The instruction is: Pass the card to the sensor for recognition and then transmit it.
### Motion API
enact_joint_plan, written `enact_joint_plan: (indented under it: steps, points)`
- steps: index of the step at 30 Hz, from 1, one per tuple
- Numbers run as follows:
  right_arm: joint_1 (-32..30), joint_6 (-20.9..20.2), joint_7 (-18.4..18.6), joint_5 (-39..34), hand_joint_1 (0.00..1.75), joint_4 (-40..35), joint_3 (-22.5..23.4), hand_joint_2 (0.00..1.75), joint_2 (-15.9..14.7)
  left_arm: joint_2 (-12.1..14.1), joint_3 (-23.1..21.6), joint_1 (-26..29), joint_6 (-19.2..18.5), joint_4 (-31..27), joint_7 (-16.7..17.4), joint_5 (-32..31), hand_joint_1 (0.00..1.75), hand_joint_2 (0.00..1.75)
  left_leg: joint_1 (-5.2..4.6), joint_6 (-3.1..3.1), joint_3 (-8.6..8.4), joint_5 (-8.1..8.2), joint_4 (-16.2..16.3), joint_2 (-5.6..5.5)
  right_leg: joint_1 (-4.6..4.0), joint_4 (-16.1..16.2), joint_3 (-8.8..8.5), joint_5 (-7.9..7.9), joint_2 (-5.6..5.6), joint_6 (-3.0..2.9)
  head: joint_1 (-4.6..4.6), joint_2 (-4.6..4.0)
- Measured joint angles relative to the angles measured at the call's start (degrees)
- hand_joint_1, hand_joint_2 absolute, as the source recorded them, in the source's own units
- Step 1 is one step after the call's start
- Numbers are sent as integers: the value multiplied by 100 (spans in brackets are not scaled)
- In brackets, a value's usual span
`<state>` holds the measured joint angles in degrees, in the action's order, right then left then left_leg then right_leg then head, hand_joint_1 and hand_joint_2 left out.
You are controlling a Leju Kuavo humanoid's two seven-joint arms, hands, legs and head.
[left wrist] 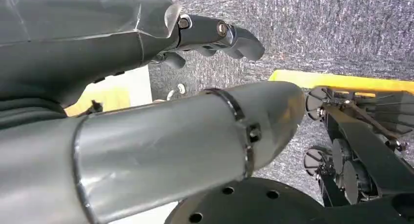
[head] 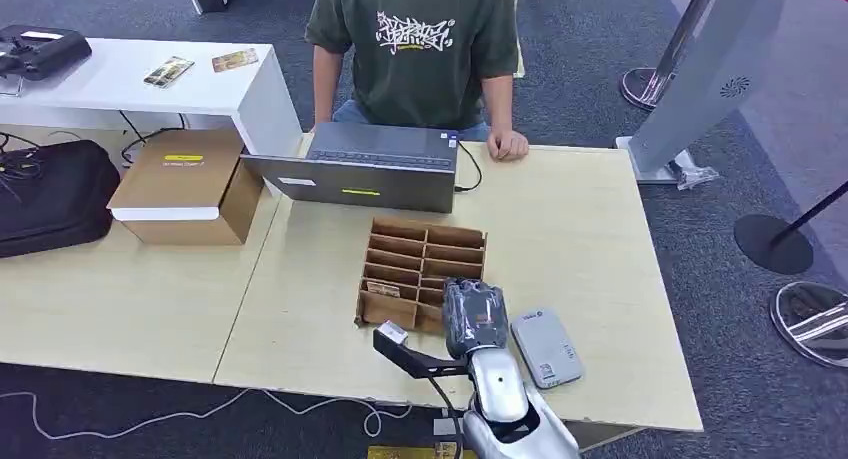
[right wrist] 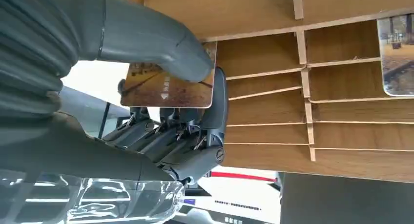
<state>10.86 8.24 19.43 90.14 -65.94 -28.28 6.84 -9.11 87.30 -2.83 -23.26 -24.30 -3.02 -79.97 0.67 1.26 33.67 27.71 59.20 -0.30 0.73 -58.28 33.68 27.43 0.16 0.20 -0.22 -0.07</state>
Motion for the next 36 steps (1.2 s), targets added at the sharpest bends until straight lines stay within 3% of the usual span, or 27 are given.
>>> enact_joint_plan:
  steps: [5,10,18,29,33,36]
  points:
    - [8,59,-24,0,154,20,0,175,0,22,0,1,9,55,0,-2,0,0,0,0,0,0,0,0,0,0,0,0,0,0,0,0]
    - [8,232,-22,0,175,20,0,175,0,26,0,1,11,65,0,-7,0,0,0,0,0,0,0,0,0,0,0,0,0,0,0,0]
    - [-35,772,39,-2,175,-591,7,175,-63,24,0,4,11,65,-13,11,0,0,0,0,0,0,0,1,0,0,2,0,1,0,0,0]
    - [-195,1049,-52,-2,175,-1478,26,175,-210,15,0,6,9,68,-26,26,0,0,0,0,0,0,0,1,0,0,2,0,1,0,0,0]
    - [-305,1281,-324,-37,175,-1707,131,175,-212,9,0,10,2,65,-44,26,0,0,0,0,1,0,0,0,0,0,2,0,0,0,0,0]
    - [-407,1765,-823,-708,175,-1847,373,175,-107,-11,2,11,2,65,-44,39,0,0,0,0,2,1,0,0,0,0,2,0,0,0,0,0]
